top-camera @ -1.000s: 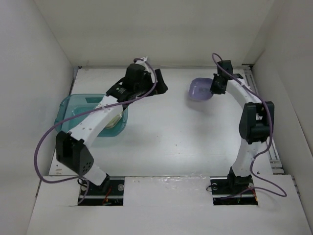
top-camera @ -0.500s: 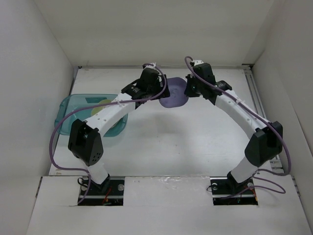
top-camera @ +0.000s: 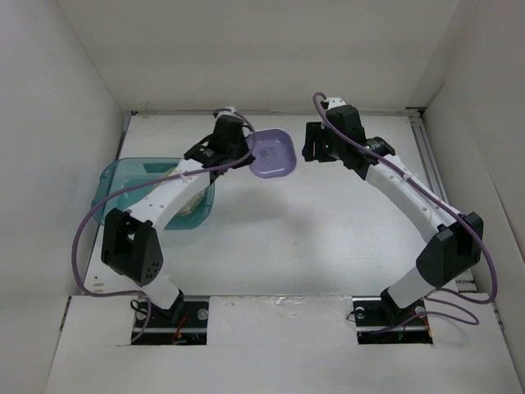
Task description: Place the plates into the plastic bin on the countertop
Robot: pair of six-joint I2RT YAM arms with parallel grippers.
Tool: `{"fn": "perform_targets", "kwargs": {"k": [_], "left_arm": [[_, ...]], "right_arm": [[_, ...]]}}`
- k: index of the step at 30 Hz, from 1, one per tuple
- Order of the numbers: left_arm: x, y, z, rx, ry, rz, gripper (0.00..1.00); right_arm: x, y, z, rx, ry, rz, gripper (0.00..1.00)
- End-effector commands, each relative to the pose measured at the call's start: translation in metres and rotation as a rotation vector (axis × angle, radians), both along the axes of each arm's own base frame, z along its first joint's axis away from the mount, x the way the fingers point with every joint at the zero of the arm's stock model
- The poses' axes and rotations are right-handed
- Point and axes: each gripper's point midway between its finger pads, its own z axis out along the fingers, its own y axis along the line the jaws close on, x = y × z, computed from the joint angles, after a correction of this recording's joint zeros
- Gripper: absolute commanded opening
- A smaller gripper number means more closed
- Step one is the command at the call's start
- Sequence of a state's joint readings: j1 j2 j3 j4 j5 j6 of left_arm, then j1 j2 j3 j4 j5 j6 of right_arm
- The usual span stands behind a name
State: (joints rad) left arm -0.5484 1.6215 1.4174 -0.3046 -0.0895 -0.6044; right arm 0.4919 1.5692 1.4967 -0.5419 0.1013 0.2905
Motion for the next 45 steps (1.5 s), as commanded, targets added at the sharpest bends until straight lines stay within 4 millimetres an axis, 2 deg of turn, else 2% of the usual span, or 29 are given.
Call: {"fn": "perform_targets", "kwargs": {"k": [1,2,3,4,6,7,11,12,13,17,19,22,23,24,26,27,28,30,32,33,35,36,37,38,39,40,42,43,45], "left_arm": [[0.005,0.085,0.035,-0.042,-0.063,0.173,0.0],[0.003,0.098,0.038,-0.067,-0.068,0.195,0.0],[-0.003,0.116,0.026,-0.072,-0.043,0.232,0.0],[-0.008,0.151,0.041,-0.097,-0.08,0.314,0.0],[-0.016,0.186,0.041,-0.124,-0.096,0.406,0.0],[-0.026,0.215,0.036,-0.134,-0.096,0.482,0.0],[-0.046,0.264,0.014,-0.104,-0.069,0.618,0.0],[-0.049,0.269,0.005,-0.094,-0.051,0.621,0.0],[-0.054,0.273,-0.009,-0.096,-0.016,0.629,0.0],[-0.061,0.277,-0.032,-0.102,0.027,0.667,0.0],[-0.063,0.28,-0.038,-0.106,0.038,0.703,0.0],[-0.066,0.28,-0.045,-0.114,0.042,0.71,0.0],[-0.066,0.279,-0.042,-0.125,0.034,0.715,0.11],[-0.067,0.279,-0.039,-0.127,0.023,0.715,0.26],[-0.069,0.279,-0.034,-0.129,0.012,0.714,0.64],[-0.072,0.282,-0.032,-0.125,0.006,0.738,0.99],[-0.072,0.284,-0.021,-0.126,-0.03,0.745,1.0],[-0.076,0.287,-0.018,-0.112,-0.028,0.763,1.0],[-0.077,0.288,-0.003,-0.106,-0.062,0.752,1.0],[-0.078,0.288,-0.001,-0.095,-0.059,0.745,1.0],[-0.076,0.275,0.026,-0.101,-0.118,0.666,1.0],[-0.079,0.269,0.03,-0.07,-0.115,0.626,1.0],[-0.081,0.267,0.039,-0.054,-0.132,0.611,1.0],[-0.084,0.262,0.055,-0.058,-0.17,0.574,1.0],[-0.089,0.259,0.056,-0.054,-0.167,0.549,1.0],[-0.094,0.257,0.064,-0.038,-0.186,0.518,1.0],[-0.109,0.246,0.081,-0.036,-0.248,0.443,1.0],[-0.119,0.246,0.082,-0.024,-0.249,0.436,1.0],[-0.134,0.244,0.083,0.007,-0.271,0.407,1.0]], "right_arm": [[0.011,-0.013,0.011,0.025,-0.049,-0.04,0.63],[0.012,-0.009,0.009,0.04,-0.055,-0.023,0.63],[0.012,-0.011,-0.005,0.034,-0.027,-0.022,0.63],[0.011,-0.012,-0.01,0.022,-0.02,-0.017,0.63],[0.011,-0.007,-0.017,0.032,-0.013,0.001,0.63],[0.01,-0.008,-0.021,0.029,-0.005,0.001,0.63],[0.005,0.003,-0.042,0.014,0.023,0.038,0.63],[0.006,0.004,-0.044,0.016,0.018,0.038,0.63],[0.003,0.009,-0.044,0.021,0.02,0.055,0.63],[-0.004,0.017,-0.048,0.01,0.026,0.083,0.63],[-0.008,0.019,-0.034,0.023,-0.002,0.093,0.63],[-0.014,0.015,-0.027,0.022,-0.022,0.1,0.63],[-0.015,0.015,-0.022,0.027,-0.032,0.1,0.63],[-0.018,0.018,-0.018,0.032,-0.04,0.109,0.63],[-0.022,0.017,-0.005,0.05,-0.067,0.117,0.63],[-0.025,0.019,-0.001,0.051,-0.077,0.12,0.63],[-0.026,0.019,0.003,0.055,-0.085,0.12,0.63],[-0.03,0.021,0.011,0.062,-0.097,0.129,0.63],[-0.032,0.016,0.026,0.066,-0.127,0.114,0.63],[-0.038,0.017,0.025,0.061,-0.115,0.123,0.63],[-0.044,0.013,0.031,0.046,-0.13,0.106,0.63],[-0.052,0.009,0.043,0.046,-0.156,0.095,0.63],[-0.058,0.005,0.048,0.033,-0.163,0.081,0.66],[-0.065,0.0,0.054,0.007,-0.188,0.05,0.75],[-0.076,-0.008,0.069,0.008,-0.222,0.032,0.85],[-0.087,-0.016,0.073,-0.018,-0.218,0.015,1.0],[-0.108,-0.028,0.088,-0.066,-0.247,-0.021,1.0],[-0.124,-0.042,0.099,-0.053,-0.267,-0.058,1.0],[-0.15,-0.061,0.104,-0.078,-0.269,-0.094,1.0]]}}
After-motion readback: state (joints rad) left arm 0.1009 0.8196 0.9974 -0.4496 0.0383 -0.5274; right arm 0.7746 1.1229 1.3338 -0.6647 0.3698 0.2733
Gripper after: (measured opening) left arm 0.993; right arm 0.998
